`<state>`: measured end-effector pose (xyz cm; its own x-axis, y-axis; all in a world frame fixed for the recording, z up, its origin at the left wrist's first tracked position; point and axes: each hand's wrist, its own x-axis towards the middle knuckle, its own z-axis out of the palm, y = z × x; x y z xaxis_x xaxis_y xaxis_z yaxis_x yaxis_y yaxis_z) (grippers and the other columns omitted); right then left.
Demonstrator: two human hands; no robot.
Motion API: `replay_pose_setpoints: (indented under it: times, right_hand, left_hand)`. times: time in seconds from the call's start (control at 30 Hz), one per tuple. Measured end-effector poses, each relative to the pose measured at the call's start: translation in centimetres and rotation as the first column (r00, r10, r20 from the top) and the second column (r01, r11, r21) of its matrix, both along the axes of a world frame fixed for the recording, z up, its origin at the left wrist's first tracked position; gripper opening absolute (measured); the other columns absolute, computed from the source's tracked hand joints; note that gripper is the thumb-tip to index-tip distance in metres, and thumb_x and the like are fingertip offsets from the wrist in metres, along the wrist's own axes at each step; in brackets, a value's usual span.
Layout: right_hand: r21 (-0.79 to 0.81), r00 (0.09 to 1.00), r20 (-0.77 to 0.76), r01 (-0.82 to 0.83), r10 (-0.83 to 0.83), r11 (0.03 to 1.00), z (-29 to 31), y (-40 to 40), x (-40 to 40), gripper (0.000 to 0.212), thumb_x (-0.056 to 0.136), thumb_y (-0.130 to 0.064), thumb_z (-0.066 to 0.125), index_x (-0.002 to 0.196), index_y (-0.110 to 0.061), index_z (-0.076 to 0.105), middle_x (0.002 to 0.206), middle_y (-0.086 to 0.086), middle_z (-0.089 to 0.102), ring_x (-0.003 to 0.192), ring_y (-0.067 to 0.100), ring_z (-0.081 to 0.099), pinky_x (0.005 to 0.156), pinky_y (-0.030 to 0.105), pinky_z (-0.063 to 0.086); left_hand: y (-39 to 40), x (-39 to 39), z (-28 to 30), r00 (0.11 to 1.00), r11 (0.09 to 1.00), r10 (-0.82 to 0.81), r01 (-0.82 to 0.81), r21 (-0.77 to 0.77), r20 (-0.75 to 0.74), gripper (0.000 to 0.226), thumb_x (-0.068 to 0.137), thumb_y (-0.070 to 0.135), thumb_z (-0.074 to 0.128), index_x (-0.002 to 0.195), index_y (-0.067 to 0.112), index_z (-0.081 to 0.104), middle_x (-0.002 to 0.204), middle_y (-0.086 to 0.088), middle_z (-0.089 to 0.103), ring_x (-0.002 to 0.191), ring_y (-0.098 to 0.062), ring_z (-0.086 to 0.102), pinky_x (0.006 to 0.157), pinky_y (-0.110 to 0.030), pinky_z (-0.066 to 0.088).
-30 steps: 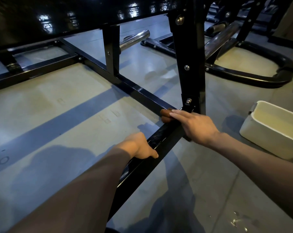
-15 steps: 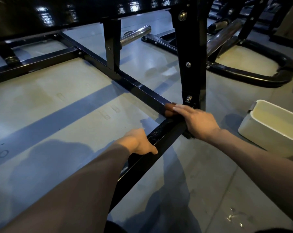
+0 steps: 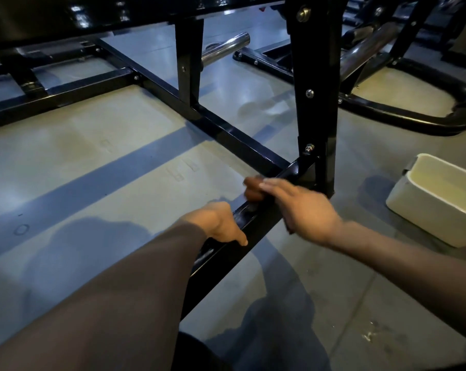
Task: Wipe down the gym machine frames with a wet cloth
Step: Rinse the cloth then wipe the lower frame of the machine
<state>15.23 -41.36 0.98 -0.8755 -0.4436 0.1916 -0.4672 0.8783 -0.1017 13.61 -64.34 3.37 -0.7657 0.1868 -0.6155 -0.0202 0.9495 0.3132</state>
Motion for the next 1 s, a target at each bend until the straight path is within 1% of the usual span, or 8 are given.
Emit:
replay_pose_setpoints:
  times: [0.13, 0.23, 0.37, 0.47, 0.6, 0.8, 0.9, 1.0]
  right_hand:
    - [-0.06, 0.946, 0.094, 0.317, -0.311, 0.946, 2.2, 1.0, -2.4, 0.048, 0.109, -0.023, 0.043, 0.156, -0.029, 0.035, 0.163, -0.005, 0.032, 0.111, 0.034, 0.067, 0.086, 0.05, 0.057]
    - [-0.047, 0.976, 0.12, 0.186, -0.18, 0.981, 2.3, -2.3, 0.8, 0.049, 0.109, -0.028, 0.043, 0.157, -0.026, 0.033, 0.162, -0.004, 0.03, 0.099, 0.032, 0.071, 0.079, 0.048, 0.059]
    - [0.076, 0.986, 0.075, -0.156, 0.151, 0.985, 1.3, -3.8, 3.5, 0.058, 0.102, -0.027, 0.059, 0.156, -0.023, 0.038, 0.157, 0.0, 0.037, 0.082, 0.022, 0.07, 0.051, 0.032, 0.049]
    - [0.093, 0.999, 0.04, 0.024, -0.028, 0.995, 1.6, -1.2, -0.2, 0.066, 0.097, -0.018, 0.064, 0.155, -0.029, 0.035, 0.156, -0.003, 0.04, 0.082, 0.026, 0.072, 0.054, 0.036, 0.051]
    - [0.008, 0.946, 0.115, 0.304, -0.303, 0.953, 3.0, -1.0, -1.8, 0.044, 0.107, -0.022, 0.045, 0.149, -0.027, 0.035, 0.156, -0.001, 0.036, 0.089, 0.034, 0.071, 0.071, 0.044, 0.056]
    - [0.107, 0.985, 0.119, -0.135, 0.122, 0.985, 1.6, -4.2, 3.6, 0.068, 0.1, -0.028, 0.064, 0.158, -0.023, 0.031, 0.159, 0.001, 0.031, 0.087, 0.022, 0.069, 0.056, 0.032, 0.047]
    - [0.178, 0.996, 0.069, -0.068, 0.057, 0.982, 2.1, -1.4, 0.6, 0.071, 0.097, -0.022, 0.067, 0.157, -0.028, 0.031, 0.157, 0.0, 0.037, 0.089, 0.025, 0.07, 0.058, 0.04, 0.055]
    - [0.127, 0.982, 0.14, 0.106, -0.124, 0.986, 3.2, -0.2, -1.7, 0.063, 0.099, -0.02, 0.062, 0.151, -0.033, 0.029, 0.152, 0.0, 0.038, 0.085, 0.027, 0.071, 0.064, 0.042, 0.06]
  left_hand:
    - [0.0, 0.2, 0.6, 1.0, 1.0, 0.014, -0.014, 0.008, 0.025, 0.075, 0.075, 0.052, 0.086, 0.129, 0.006, 0.062, 0.127, -0.014, 0.065, 0.114, -0.035, 0.063, 0.103, -0.046, 0.052]
    - [0.0, 0.3, 0.8, 0.999, 1.0, 0.015, -0.015, 0.019, 0.03, 0.075, 0.077, 0.051, 0.085, 0.132, 0.007, 0.061, 0.129, -0.014, 0.065, 0.116, -0.035, 0.062, 0.104, -0.045, 0.051]
    - [0.3, 0.5, 1.2, 1.0, 0.999, -0.005, 0.004, 0.047, 0.023, 0.065, 0.084, 0.042, 0.081, 0.137, 0.011, 0.059, 0.131, -0.013, 0.063, 0.119, -0.033, 0.061, 0.105, -0.042, 0.051]
    - [0.2, 0.4, 1.0, 0.999, 0.999, 0.033, -0.034, 0.021, 0.032, 0.077, 0.077, 0.049, 0.086, 0.135, 0.006, 0.059, 0.133, -0.015, 0.063, 0.118, -0.035, 0.062, 0.104, -0.045, 0.051]
    - [0.1, 0.1, 0.9, 0.999, 1.0, 0.018, -0.018, -0.002, 0.038, 0.077, 0.076, 0.053, 0.085, 0.131, 0.004, 0.061, 0.128, -0.016, 0.063, 0.115, -0.036, 0.062, 0.104, -0.047, 0.051]
    - [1.2, 0.6, 1.9, 0.997, 0.999, -0.05, 0.051, -0.016, 0.052, 0.062, 0.088, 0.044, 0.076, 0.137, 0.011, 0.059, 0.131, -0.013, 0.063, 0.12, -0.033, 0.061, 0.106, -0.045, 0.05]
    - [1.8, 0.4, 3.1, 0.99, 0.992, -0.101, 0.108, -0.068, 0.102, 0.064, 0.093, 0.043, 0.072, 0.143, 0.008, 0.052, 0.137, -0.015, 0.059, 0.123, -0.036, 0.061, 0.106, -0.045, 0.05]
    - [1.4, 0.4, 3.4, 0.99, 0.987, -0.096, 0.108, -0.118, 0.102, 0.066, 0.088, 0.046, 0.077, 0.132, 0.0, 0.06, 0.122, -0.018, 0.067, 0.11, -0.036, 0.068, 0.098, -0.047, 0.056]
